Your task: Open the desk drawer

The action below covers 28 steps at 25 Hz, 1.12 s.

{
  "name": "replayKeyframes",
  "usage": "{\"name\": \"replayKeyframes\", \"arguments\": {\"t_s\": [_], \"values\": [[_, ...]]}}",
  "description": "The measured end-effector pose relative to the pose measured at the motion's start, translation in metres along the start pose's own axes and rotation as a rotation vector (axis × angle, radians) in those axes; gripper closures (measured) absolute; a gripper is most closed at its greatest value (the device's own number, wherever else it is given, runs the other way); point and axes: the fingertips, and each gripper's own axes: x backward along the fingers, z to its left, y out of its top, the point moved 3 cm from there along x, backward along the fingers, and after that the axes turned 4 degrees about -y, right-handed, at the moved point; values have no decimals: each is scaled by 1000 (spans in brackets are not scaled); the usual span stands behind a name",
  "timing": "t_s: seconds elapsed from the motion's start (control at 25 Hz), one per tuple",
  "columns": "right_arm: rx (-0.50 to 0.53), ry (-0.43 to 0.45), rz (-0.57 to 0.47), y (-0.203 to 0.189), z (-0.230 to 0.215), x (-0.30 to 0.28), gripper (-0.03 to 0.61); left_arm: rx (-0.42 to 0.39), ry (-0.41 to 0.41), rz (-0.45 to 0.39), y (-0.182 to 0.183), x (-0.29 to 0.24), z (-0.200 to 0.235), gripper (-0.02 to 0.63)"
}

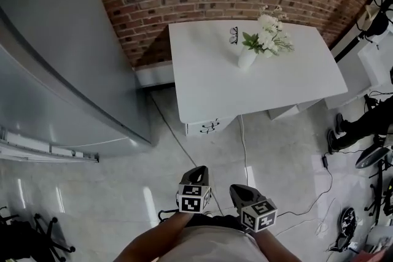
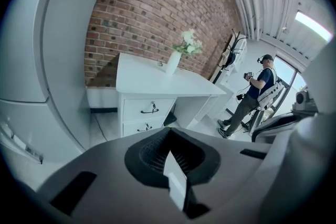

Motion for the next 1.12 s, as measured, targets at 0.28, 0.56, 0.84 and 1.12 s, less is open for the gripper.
{"name": "replayKeyframes", "arguments": {"t_s": [0.28, 0.56, 0.84, 1.12], "values": [[17, -41, -11, 22, 0, -9, 563, -3, -25, -5, 18, -14, 17, 609], [103, -56, -36, 50, -1, -10, 563, 7, -35, -24, 24, -16, 13, 609], [163, -13, -31, 63, -11, -16, 563, 25, 15, -52, 36, -21, 16, 609], [225, 74, 23, 60, -42, -28, 563, 91, 66, -25, 39, -51, 11, 609]]}}
